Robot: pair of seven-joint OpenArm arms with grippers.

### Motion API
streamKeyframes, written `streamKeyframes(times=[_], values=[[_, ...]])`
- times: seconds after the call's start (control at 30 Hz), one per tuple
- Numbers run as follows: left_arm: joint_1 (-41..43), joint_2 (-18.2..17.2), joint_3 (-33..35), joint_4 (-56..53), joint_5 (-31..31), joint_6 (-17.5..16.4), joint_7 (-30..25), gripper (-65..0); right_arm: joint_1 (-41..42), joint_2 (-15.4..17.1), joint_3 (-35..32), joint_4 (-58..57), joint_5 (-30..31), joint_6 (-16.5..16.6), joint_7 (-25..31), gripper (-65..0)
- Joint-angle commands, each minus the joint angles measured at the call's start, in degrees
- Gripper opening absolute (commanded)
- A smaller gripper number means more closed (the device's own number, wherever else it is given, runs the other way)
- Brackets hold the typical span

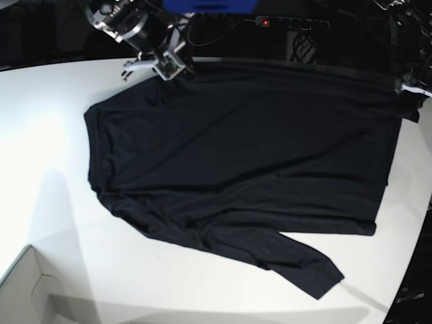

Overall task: Layout the t-shirt on the table in an organized manner, then fold the t-shirt properly
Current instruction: 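Lower the right gripper onto the shirt edge and grasp it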

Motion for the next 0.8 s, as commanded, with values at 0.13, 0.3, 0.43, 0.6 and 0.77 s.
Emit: streamKeyframes(times=[0.13,0.3,0.43,0.6,0.77], values=[[-2.39,-1.74,-0.50,1.06,-0.63,0.08,-1.23,-64.9,2.84,0.05,0.02,0.74,0.70,0.17,1.26,-65.0],[-5.29,-1.74,-0.32,1.06,-0.28,0.08,-1.23,-64.9,5.57,-0.04,0.19,0.65,0.70,0.17,1.17,-65.0],[-7.84,-1.65,-0.24,1.06,-0.19,0.17,-1.23,-64.9,8.38,-0.13,0.28,-1.46,0.70,0.17,1.17,-65.0],[-9.95,-1.82,2.23,0.44,-0.10,0.17,-1.23,-64.9,11.54,-0.04,0.28,-4.80,0.70,0.17,1.17,-65.0],[-11.53,-2.62,5.39,0.35,-0.01,0.78,-1.67,-64.9,15.15,0.05,0.28,-7.35,0.62,0.17,1.17,-65.0]])
